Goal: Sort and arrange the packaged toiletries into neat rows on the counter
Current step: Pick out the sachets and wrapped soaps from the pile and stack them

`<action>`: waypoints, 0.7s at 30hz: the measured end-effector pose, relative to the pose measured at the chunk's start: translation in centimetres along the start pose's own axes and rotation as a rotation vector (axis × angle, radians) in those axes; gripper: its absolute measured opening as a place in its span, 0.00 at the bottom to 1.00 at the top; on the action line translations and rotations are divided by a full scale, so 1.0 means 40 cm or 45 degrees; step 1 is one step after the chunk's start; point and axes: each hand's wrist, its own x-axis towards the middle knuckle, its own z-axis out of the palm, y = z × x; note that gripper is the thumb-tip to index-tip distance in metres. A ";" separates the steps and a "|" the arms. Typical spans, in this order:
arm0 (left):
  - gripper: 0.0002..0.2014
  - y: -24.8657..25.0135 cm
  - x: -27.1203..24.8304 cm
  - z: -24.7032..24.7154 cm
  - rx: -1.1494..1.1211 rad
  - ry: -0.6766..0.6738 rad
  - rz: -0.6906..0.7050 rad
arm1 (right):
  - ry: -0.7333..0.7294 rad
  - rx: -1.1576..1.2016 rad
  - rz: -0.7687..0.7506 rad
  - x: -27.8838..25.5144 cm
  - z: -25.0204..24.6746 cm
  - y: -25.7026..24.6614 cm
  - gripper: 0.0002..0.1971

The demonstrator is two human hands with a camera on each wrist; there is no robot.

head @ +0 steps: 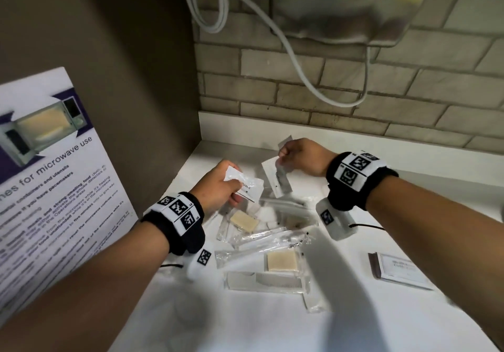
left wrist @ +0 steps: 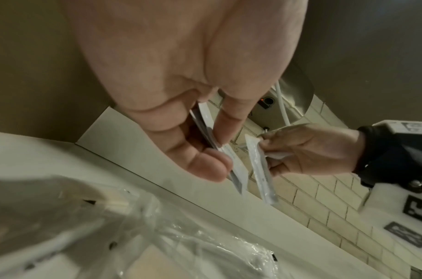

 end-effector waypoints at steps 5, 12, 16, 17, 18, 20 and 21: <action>0.10 0.016 -0.019 0.032 -0.027 -0.083 -0.033 | -0.071 0.108 0.042 -0.049 -0.016 -0.021 0.12; 0.17 0.068 -0.060 0.094 -0.132 -0.372 -0.012 | -0.121 -0.353 -0.128 -0.128 0.000 -0.048 0.01; 0.15 0.075 -0.078 0.122 -0.224 -0.441 -0.014 | -0.069 -0.513 -0.168 -0.155 0.014 -0.038 0.05; 0.13 0.074 -0.081 0.127 -0.232 -0.438 -0.008 | -0.064 -0.482 -0.165 -0.161 0.016 -0.034 0.04; 0.10 0.072 -0.083 0.130 -0.222 -0.433 0.004 | -0.060 -0.438 -0.166 -0.165 0.018 -0.028 0.03; 0.08 0.064 -0.077 0.133 -0.200 -0.408 0.024 | -0.046 -0.349 -0.198 -0.172 0.017 -0.015 0.06; 0.07 0.059 -0.074 0.132 -0.187 -0.399 0.028 | -0.037 -0.290 -0.214 -0.176 0.016 -0.007 0.09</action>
